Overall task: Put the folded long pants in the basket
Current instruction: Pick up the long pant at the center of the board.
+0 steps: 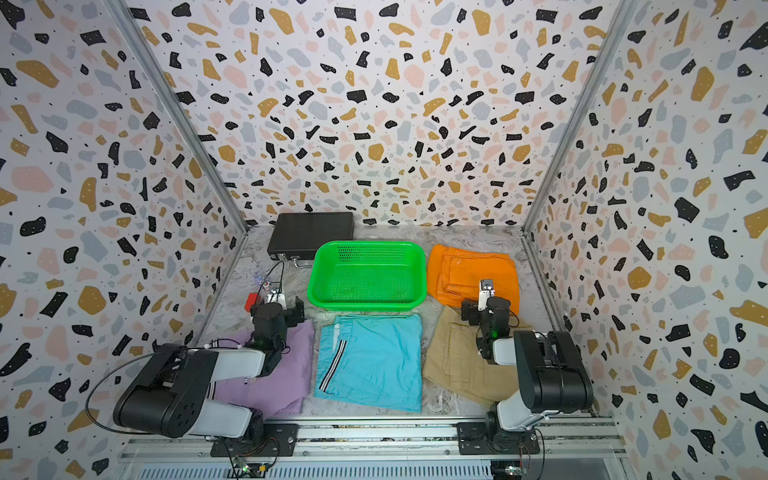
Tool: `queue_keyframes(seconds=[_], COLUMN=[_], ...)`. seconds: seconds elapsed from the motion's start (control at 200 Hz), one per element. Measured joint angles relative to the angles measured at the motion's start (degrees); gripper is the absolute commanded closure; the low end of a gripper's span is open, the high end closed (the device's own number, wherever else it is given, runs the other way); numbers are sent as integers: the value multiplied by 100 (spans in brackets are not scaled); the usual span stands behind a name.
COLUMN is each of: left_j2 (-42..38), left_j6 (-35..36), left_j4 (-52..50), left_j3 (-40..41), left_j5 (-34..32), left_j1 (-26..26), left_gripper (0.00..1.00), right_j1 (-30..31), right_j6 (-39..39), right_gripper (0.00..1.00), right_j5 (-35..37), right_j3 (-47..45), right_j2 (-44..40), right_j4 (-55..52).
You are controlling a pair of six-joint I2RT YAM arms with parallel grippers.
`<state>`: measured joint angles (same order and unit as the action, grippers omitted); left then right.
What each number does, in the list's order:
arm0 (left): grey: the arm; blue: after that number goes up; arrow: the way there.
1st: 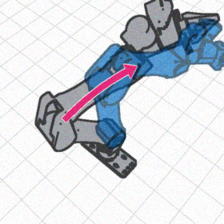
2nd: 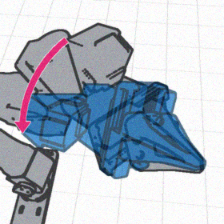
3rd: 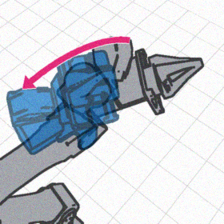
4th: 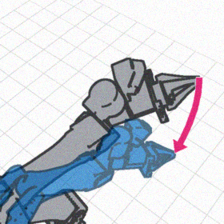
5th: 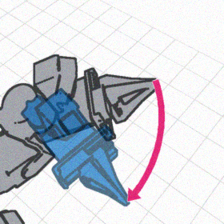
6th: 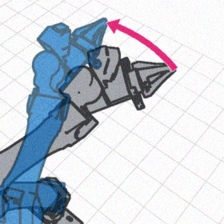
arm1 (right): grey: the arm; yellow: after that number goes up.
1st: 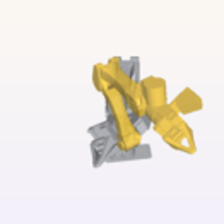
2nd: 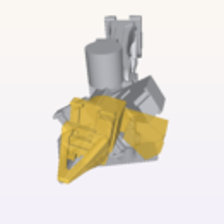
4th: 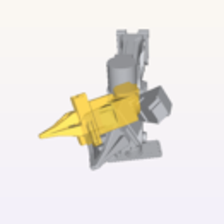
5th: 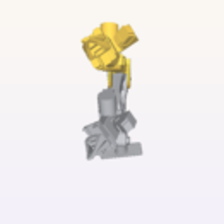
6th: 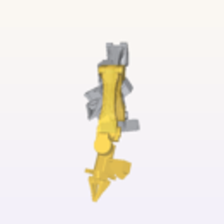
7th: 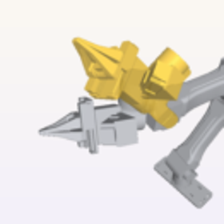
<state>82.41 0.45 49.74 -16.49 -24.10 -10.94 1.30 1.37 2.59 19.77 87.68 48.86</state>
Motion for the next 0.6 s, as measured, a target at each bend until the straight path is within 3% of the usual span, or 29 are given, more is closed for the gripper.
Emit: queue_keyframes(seconds=[0.596], left_j2=[0], left_j6=[-28], left_j4=[-9], left_j3=[0], left_j5=[-20], left_j1=[76], left_gripper=[0], right_j1=[0], right_j6=[0], right_gripper=[0], right_j5=[0], right_j3=[0], right_j2=[0], right_j4=[0])
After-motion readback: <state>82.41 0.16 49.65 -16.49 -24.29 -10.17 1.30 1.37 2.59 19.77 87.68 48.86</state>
